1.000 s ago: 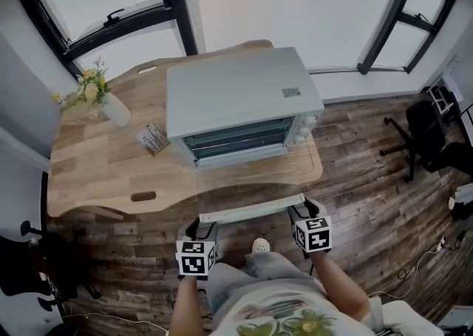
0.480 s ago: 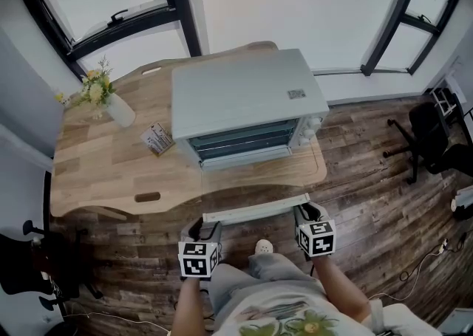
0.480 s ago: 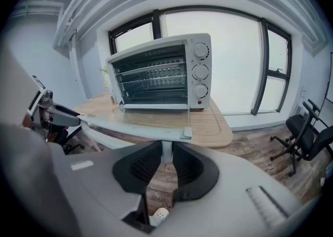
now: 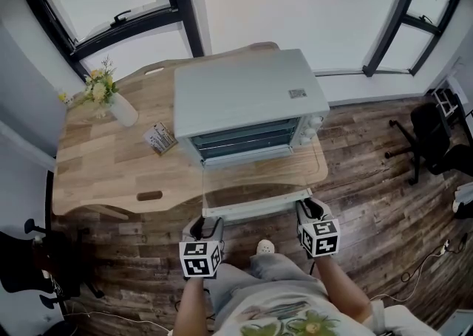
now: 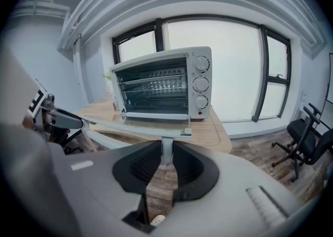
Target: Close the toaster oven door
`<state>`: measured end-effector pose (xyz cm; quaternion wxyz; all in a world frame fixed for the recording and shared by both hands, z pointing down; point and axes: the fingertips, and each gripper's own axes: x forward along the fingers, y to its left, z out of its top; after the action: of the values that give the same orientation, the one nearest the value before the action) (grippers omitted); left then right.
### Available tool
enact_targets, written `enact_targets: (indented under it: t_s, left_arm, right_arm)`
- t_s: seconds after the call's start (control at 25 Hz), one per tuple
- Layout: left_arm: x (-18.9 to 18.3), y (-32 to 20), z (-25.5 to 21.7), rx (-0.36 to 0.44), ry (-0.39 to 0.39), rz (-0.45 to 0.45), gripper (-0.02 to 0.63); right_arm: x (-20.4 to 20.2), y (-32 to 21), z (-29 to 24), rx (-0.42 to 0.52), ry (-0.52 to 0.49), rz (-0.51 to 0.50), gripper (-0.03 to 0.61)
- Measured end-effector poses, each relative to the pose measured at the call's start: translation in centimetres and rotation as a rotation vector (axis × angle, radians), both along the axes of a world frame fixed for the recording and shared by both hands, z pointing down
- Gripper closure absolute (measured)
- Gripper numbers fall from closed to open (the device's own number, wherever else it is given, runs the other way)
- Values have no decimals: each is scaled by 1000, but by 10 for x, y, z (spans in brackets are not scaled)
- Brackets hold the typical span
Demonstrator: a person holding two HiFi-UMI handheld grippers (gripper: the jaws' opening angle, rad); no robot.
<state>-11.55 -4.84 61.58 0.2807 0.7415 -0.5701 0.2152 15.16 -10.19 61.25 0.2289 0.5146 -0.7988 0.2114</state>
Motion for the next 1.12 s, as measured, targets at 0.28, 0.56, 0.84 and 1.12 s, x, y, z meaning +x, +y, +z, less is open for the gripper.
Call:
enact_targets:
  t_s: [0.28, 0.56, 0.84, 1.12]
  left_arm:
    - [2, -2, 0, -5, -3, -28, 422]
    - [6, -11, -4, 10, -10, -41, 448]
    - [8, -17, -11, 32, -12, -54, 472]
    - [6, -20, -16, 38, -12, -72, 482]
  right_arm:
    - [0, -1, -7, 11, -7, 0, 505]
    - [-2, -3, -13, 23, -18, -8, 505]
    - [-2, -6, -21, 44, -21, -21, 503]
    - [-3, -9, -27, 57, -27, -30, 503]
